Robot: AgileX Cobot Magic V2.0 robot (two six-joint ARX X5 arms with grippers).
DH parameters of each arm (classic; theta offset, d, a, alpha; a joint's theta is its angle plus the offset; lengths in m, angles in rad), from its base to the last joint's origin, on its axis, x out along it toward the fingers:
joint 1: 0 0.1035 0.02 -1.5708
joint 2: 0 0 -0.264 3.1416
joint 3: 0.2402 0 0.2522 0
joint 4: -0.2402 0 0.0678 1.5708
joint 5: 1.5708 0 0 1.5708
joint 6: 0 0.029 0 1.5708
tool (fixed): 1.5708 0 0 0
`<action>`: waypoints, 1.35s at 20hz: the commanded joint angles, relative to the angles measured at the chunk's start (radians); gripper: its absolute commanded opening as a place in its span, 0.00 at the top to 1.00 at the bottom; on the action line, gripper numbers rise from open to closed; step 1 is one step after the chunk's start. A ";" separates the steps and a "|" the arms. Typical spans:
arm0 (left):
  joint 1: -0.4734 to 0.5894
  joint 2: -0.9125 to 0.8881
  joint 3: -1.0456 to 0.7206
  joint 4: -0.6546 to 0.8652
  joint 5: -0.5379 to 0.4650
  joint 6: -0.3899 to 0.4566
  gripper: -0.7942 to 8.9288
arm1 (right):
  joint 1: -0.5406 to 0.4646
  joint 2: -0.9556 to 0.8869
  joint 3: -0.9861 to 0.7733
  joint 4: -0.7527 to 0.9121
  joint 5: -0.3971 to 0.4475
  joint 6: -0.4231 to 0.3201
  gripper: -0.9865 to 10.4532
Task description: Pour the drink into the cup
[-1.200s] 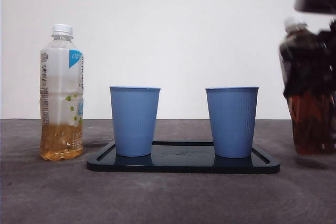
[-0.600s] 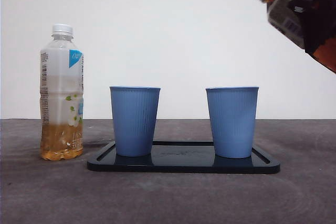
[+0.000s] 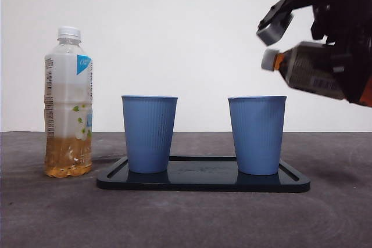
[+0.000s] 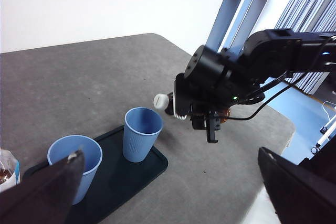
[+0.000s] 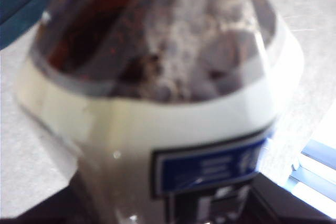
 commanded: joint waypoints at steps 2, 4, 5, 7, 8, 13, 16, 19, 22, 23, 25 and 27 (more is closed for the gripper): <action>-0.008 0.007 0.018 0.012 0.000 0.012 0.37 | 0.043 0.037 0.032 0.005 0.153 -0.041 0.74; -0.009 0.007 0.018 0.019 0.000 0.012 0.37 | 0.063 0.050 0.032 -0.002 0.254 -0.103 0.74; -0.009 0.005 0.018 0.023 0.000 0.012 0.37 | 0.071 0.055 0.032 -0.002 0.308 -0.132 0.74; -0.009 -0.001 0.018 0.026 0.000 0.011 0.37 | 0.077 0.055 0.032 -0.001 0.368 -0.170 0.74; -0.009 -0.005 0.018 0.026 0.000 0.011 0.37 | 0.080 0.055 0.032 -0.001 0.392 -0.179 0.74; -0.012 -0.016 0.018 0.026 0.000 0.011 0.37 | 0.087 0.055 0.032 0.000 0.435 -0.189 0.74; -0.021 -0.018 0.018 0.026 0.000 0.012 0.37 | 0.087 0.055 0.032 0.001 0.435 -0.189 0.74; -0.021 -0.018 0.018 0.026 0.000 0.012 0.37 | 0.087 0.055 0.032 0.015 0.435 -0.190 0.74; -0.021 -0.018 0.018 0.026 0.000 0.012 0.37 | 0.087 0.055 0.032 0.018 0.435 -0.190 0.74; -0.021 -0.018 0.018 0.026 0.000 0.012 0.37 | 0.087 0.055 0.032 0.018 0.435 -0.190 0.74; -0.021 -0.018 0.018 0.026 0.000 0.012 0.37 | 0.087 0.055 0.032 0.018 0.435 -0.190 0.74; -0.021 -0.018 0.018 0.026 0.000 0.012 0.37 | 0.087 0.055 0.032 0.018 0.435 -0.190 0.74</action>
